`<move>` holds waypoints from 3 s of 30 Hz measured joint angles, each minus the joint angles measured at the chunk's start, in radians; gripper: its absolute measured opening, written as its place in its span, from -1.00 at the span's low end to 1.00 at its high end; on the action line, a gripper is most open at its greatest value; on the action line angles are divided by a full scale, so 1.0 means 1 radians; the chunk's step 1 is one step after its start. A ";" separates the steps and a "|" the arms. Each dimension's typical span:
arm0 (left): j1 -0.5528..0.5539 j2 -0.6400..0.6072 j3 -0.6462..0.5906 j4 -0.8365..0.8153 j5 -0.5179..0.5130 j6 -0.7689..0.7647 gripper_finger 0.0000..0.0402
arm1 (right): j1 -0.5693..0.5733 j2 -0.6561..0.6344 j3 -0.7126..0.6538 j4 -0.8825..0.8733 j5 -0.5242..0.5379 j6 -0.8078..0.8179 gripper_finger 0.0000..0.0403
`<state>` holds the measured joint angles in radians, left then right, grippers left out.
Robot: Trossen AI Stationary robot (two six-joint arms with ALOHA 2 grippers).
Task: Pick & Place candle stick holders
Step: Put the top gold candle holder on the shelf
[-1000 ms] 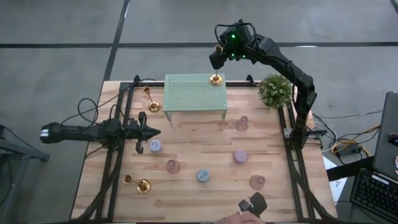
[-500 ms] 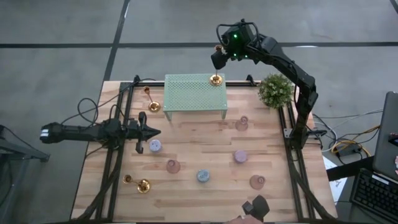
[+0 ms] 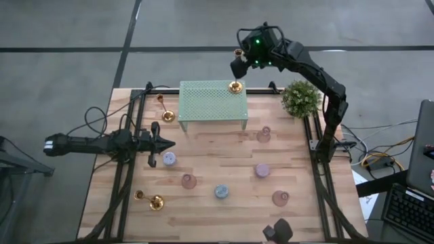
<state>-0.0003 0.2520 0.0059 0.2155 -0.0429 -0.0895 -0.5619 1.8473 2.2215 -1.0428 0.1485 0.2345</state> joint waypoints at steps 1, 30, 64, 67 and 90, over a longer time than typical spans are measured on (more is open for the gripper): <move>0.000 0.000 0.000 0.000 0.000 0.000 -0.96 | 0.003 0.000 0.000 -0.001 0.000 0.002 0.40; 0.000 0.000 0.000 0.000 0.000 0.000 -0.96 | 0.184 -0.124 -0.114 -0.238 -0.027 -0.067 0.35; 0.000 0.000 0.000 -0.001 0.000 0.000 -0.96 | 0.288 -0.785 -1.238 0.352 -0.079 -0.273 0.38; 0.000 0.000 0.000 -0.001 0.000 0.000 -0.96 | 0.289 -0.793 -1.290 0.363 -0.108 -0.284 0.37; 0.000 0.000 0.000 0.000 -0.038 0.002 -0.96 | 0.360 -0.780 -1.376 0.663 -0.307 -0.315 0.28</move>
<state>-0.0006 0.2520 0.0059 0.2151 -0.0812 -0.0876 -0.2023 1.0672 0.8452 -0.3796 -0.1585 -0.0802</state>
